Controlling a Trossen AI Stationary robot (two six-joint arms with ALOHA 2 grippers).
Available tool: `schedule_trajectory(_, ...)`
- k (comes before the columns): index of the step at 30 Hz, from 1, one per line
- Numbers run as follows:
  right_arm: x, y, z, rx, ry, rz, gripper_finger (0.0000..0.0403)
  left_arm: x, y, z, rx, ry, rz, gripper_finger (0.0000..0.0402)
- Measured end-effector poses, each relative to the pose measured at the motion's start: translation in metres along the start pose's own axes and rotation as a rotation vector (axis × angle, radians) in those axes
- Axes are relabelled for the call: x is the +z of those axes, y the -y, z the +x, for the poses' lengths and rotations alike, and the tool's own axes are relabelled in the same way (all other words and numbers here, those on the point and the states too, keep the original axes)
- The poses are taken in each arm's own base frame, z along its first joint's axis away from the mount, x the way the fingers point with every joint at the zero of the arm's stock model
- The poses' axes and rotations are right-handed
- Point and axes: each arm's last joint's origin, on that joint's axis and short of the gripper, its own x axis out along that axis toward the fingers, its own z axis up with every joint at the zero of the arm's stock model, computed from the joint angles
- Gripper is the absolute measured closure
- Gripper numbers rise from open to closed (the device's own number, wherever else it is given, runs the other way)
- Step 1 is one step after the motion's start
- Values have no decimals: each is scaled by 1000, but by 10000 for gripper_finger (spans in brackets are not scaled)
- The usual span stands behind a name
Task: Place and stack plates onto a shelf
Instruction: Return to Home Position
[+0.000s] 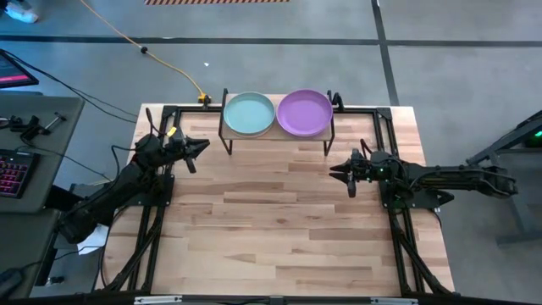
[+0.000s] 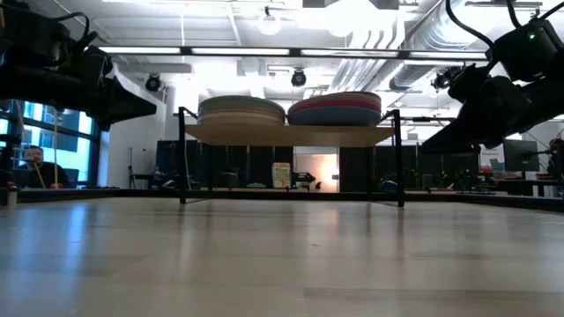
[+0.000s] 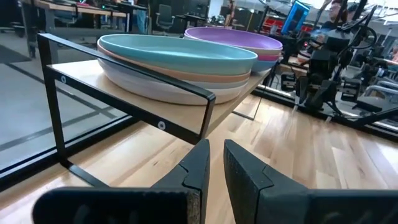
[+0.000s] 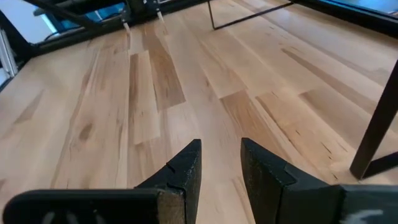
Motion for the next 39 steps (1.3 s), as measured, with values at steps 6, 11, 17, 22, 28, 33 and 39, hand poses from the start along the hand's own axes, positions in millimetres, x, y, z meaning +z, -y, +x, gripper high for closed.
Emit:
schedule_trajectory(6, 0, 0, 0, 0, -1, 1, 309, 0, 0, 0, 0, 0, 0, 367)
schedule_trajectory(11, 0, 0, 0, 0, -1, 1, 309, 0, 0, 0, 0, 0, 0, 367)
schedule_trajectory(17, 0, 0, 0, 0, 1, 0, 309, 0, 1, 0, -9, 6, 3, 367)
schedule_trajectory(22, 4, -1, -5, 10, 51, -5, 309, 1, 12, 0, -109, 21, 21, 367)
schedule_trajectory(28, 14, -4, -17, 38, 185, -16, 309, 5, 31, -5, -292, 73, 51, 367)
schedule_trajectory(33, 21, -7, -26, 59, 290, -25, 309, 6, 40, -8, -384, 98, 60, 366)
schedule_trajectory(39, 29, -9, -39, 86, 425, -36, 309, 4, 47, -9, -463, 82, 59, 366)
